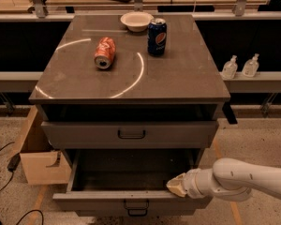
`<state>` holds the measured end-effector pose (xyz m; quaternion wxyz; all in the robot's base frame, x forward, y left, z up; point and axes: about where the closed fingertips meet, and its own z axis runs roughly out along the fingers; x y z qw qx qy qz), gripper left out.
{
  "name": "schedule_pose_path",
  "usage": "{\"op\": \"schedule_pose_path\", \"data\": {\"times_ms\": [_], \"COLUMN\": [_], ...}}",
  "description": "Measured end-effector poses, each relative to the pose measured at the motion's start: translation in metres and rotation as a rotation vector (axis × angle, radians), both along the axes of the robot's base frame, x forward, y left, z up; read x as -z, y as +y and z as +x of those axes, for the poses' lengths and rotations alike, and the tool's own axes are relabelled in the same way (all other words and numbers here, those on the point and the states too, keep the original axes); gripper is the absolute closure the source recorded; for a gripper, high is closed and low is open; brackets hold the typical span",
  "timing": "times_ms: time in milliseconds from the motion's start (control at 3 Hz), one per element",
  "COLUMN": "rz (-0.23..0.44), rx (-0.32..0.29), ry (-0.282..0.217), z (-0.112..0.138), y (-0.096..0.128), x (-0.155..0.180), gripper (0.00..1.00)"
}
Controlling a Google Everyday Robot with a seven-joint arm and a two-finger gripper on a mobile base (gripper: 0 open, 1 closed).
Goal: Open middle drawer
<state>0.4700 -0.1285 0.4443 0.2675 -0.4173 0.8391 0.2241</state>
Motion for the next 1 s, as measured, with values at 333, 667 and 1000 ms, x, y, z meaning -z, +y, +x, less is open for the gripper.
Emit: {"op": "schedule_pose_path", "data": {"times_ms": [333, 667, 1000], "rz": [0.0, -0.023, -0.049], "rx": [-0.013, -0.033, -0.044], "ry": [0.055, 0.116, 0.168], "z": [-0.026, -0.054, -0.077], "y": [0.0, -0.001, 0.001], "x": [-0.002, 0.0, 0.004], "gripper": [1.0, 1.0, 1.0]}}
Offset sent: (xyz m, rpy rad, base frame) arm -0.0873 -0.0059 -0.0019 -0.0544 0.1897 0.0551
